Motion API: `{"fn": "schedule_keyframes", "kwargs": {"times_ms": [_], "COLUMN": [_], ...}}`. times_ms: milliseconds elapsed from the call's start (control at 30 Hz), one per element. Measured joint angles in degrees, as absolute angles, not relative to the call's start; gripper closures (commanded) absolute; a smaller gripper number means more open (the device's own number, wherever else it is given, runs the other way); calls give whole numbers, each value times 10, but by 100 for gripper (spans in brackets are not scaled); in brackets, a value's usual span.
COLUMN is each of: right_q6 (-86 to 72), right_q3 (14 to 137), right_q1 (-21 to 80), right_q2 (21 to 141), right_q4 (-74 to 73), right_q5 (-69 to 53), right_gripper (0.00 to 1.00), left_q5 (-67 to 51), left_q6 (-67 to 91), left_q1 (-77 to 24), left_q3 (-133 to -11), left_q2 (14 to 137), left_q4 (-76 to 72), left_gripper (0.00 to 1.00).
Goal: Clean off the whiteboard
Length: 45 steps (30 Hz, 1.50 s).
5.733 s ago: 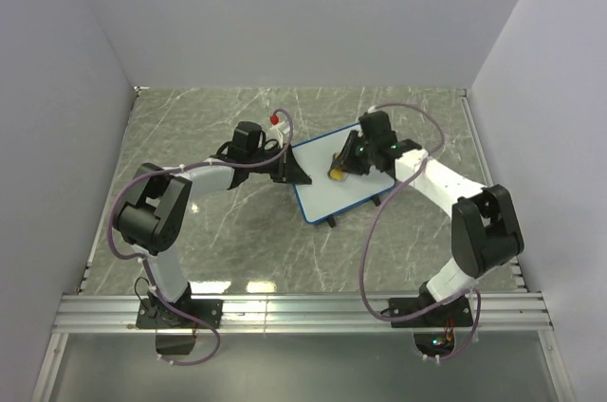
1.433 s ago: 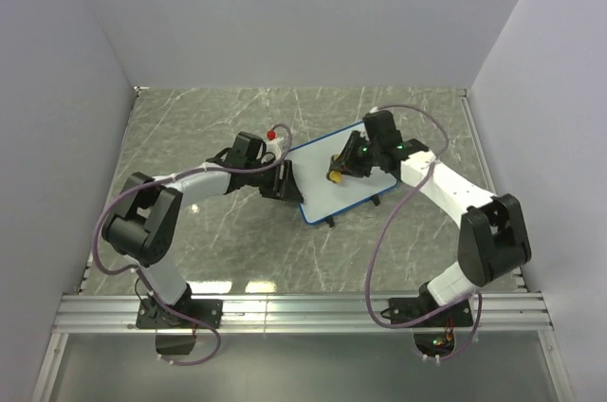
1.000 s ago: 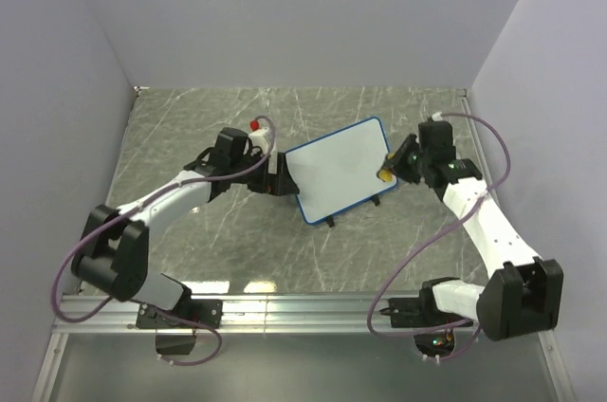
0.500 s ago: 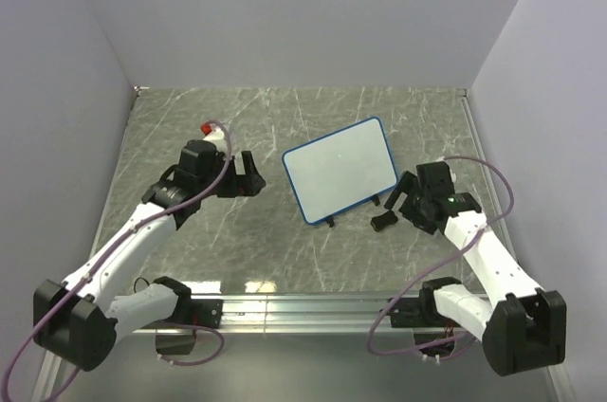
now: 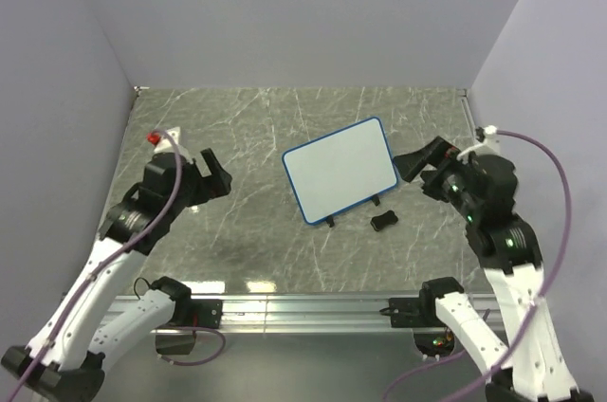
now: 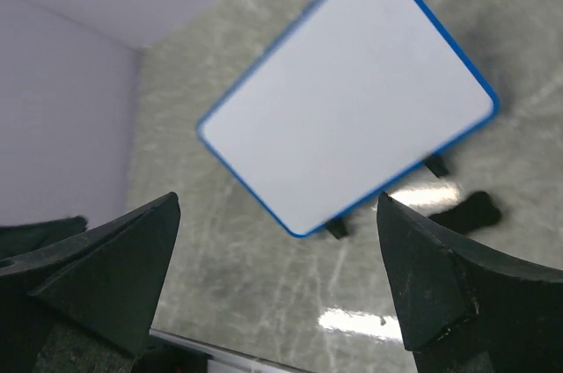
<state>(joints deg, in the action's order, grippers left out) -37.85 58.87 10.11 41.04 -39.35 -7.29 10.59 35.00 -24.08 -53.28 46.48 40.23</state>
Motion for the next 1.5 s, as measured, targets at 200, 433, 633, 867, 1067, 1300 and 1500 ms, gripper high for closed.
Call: {"fn": "schedule_keyframes", "kwargs": {"times_ms": [200, 433, 633, 867, 1067, 1300, 1500], "right_q6": [-376, -351, -325, -307, -302, -302, -297], "right_q3": [589, 583, 585, 612, 641, 648, 662], "right_q1": [103, 103, 104, 104, 104, 104, 105], "right_q2": [278, 199, 196, 217, 227, 232, 261], "right_q4": [-382, -409, -447, -465, -479, -506, -513], "right_q5": [-111, -129, -119, -105, -95, -97, -111], "right_gripper": [0, 0, 0, 0, 0, 0, 0], "left_q5": [163, 223, 248, 329, 356, 300, 252], "left_q6": [366, 346, 302, 222, 115, 122, 115], "left_q1": [-241, -241, -241, -241, -200, -86, -51], "left_q3": [-575, -591, -555, -402, -208, -77, -66], "left_q2": [396, 335, 310, 324, 375, 477, 669], "left_q4": [437, 433, 367, 211, -72, -330, -526], "left_gripper": [1, 1, 1, 1, 1, 0, 1]}}
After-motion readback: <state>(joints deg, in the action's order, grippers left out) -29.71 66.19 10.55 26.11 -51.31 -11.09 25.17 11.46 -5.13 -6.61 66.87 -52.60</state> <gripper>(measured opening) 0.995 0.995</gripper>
